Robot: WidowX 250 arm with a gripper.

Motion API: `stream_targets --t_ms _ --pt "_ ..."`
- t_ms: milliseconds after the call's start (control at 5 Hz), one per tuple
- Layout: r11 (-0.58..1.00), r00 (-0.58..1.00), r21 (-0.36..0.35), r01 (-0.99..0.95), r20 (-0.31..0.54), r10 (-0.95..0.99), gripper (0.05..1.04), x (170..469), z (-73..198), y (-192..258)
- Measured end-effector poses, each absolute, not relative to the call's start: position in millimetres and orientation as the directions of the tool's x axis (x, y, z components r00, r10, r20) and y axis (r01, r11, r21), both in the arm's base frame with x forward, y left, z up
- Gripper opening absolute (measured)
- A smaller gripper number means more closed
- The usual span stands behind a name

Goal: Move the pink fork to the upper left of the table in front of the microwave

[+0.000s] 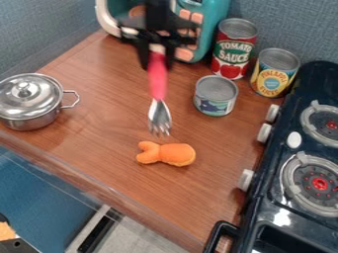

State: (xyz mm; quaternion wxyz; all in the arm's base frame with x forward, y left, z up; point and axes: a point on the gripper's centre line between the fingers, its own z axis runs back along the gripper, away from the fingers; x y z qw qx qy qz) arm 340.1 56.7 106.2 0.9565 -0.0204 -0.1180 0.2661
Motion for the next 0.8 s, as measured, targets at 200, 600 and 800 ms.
stream_targets --t_ms 200,600,800 --pt "0.728 0.716 -0.142 -0.671 0.132 0.686 0.41 355 98 100" --pt "0.545 0.545 -0.072 -0.835 0.024 0.838 0.41 394 60 158" --pt "0.502 0.502 -0.026 -0.864 0.017 0.865 0.411 404 46 169"
